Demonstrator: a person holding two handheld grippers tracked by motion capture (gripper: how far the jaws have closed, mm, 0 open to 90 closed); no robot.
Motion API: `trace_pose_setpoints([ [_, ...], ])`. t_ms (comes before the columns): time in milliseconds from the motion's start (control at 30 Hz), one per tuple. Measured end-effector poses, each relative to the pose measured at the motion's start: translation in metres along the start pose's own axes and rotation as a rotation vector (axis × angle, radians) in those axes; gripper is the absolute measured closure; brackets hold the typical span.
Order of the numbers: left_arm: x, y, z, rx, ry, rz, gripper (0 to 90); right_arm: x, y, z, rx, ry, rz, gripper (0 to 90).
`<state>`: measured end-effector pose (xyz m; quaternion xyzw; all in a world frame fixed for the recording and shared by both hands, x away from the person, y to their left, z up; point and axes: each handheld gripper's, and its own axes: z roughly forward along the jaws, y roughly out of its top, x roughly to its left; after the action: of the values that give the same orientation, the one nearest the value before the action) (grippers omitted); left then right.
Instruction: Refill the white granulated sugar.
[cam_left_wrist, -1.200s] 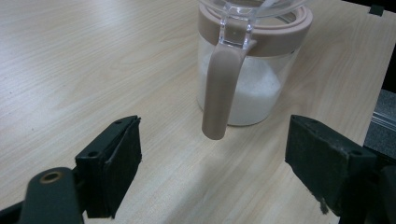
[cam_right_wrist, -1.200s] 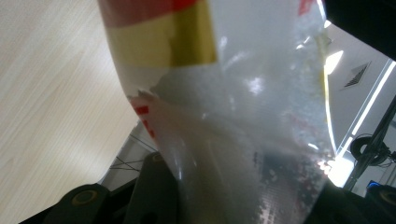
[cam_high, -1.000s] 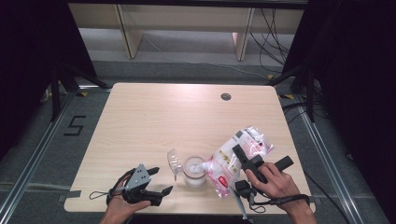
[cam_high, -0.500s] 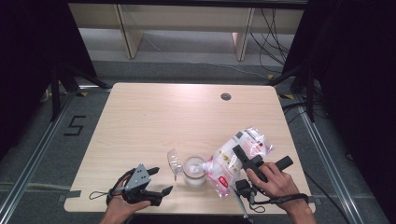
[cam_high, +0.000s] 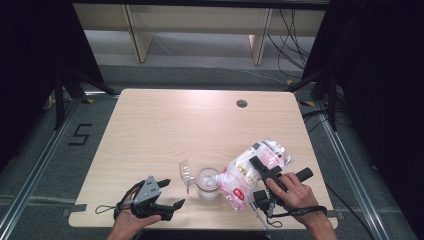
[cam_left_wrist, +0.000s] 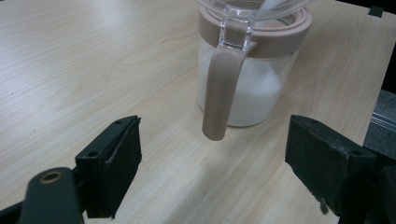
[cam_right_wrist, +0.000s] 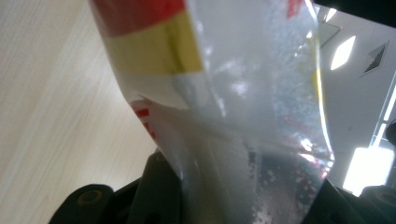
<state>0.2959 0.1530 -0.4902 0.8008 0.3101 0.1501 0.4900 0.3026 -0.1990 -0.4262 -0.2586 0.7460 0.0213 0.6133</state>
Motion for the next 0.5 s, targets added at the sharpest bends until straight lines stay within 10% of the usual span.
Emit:
trace_pose_setpoints([
  [500, 0.0001, 0.0001, -0.0001, 0.001, -0.002, -0.001, 18.1, 0.0076, -0.0099, 0.0086, -0.032, 0.058, 0.262, 73.1],
])
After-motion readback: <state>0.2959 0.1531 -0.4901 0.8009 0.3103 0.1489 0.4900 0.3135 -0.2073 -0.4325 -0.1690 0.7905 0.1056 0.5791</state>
